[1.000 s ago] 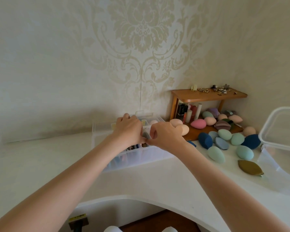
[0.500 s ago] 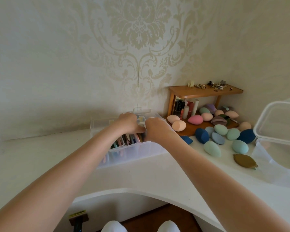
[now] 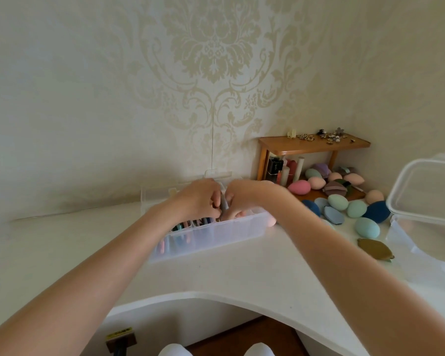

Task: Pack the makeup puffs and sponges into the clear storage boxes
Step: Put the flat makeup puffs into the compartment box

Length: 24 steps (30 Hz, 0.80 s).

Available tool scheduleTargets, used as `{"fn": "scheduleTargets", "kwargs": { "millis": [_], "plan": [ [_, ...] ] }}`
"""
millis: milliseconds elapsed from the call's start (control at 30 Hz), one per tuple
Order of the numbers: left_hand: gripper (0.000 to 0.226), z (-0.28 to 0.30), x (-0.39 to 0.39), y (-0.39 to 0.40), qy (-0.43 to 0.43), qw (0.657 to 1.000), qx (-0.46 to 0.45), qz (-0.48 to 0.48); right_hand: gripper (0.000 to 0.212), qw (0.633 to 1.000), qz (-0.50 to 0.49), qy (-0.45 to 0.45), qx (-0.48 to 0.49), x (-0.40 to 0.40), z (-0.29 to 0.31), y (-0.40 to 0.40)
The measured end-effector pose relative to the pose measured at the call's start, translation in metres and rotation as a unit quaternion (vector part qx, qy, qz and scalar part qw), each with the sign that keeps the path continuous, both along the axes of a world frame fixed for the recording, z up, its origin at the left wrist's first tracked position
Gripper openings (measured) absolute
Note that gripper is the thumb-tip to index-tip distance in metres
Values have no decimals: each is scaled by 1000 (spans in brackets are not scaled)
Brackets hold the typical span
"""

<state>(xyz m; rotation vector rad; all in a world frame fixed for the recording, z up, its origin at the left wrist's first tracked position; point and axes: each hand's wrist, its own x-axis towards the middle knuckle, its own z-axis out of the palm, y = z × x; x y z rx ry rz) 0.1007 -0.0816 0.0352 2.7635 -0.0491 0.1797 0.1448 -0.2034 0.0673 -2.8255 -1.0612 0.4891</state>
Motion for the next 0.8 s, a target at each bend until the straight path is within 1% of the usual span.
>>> {"fn": "scheduleTargets", "kwargs": {
  "millis": [67,133,167,200,233,300,333,367,467,600,667,733,800],
  "plan": [
    [19,0,-1,3,-2,1000,-5,-16,29,997,-21,43,60,6,12,-10],
    [19,4,-2,6,10,1000,-18,-19,19,987,-54,28,149,12,9,-15],
    [14,6,-3,7,15,1000,-15,-17,19,983,-62,1,175,13,5,-15],
    [11,9,-6,7,16,1000,-9,-21,22,982,-70,-20,172,14,-1,-16],
    [11,10,-6,6,22,999,4,-25,22,985,-80,-31,152,13,-7,-16],
    [18,12,-5,2,38,998,43,-33,18,988,-70,-95,104,3,-15,-14],
    [20,12,-4,0,48,997,56,-30,17,983,-59,-134,106,0,-20,-12],
    [20,12,-3,-1,51,996,64,-25,18,977,-49,-165,129,-3,-26,-10],
    [18,10,4,0,33,998,51,-5,20,961,-63,-205,176,-1,-36,-9],
    [25,15,1,5,0,999,51,11,27,973,-55,-190,120,0,-32,-10],
    [26,18,-1,4,-15,999,33,-7,30,975,-50,-191,99,-2,-29,-8],
    [27,18,0,0,1,999,14,-31,31,976,-49,-194,83,1,-30,-8],
    [27,14,4,-3,28,998,23,-49,31,980,-37,-173,97,1,-28,-9]
  ]
}}
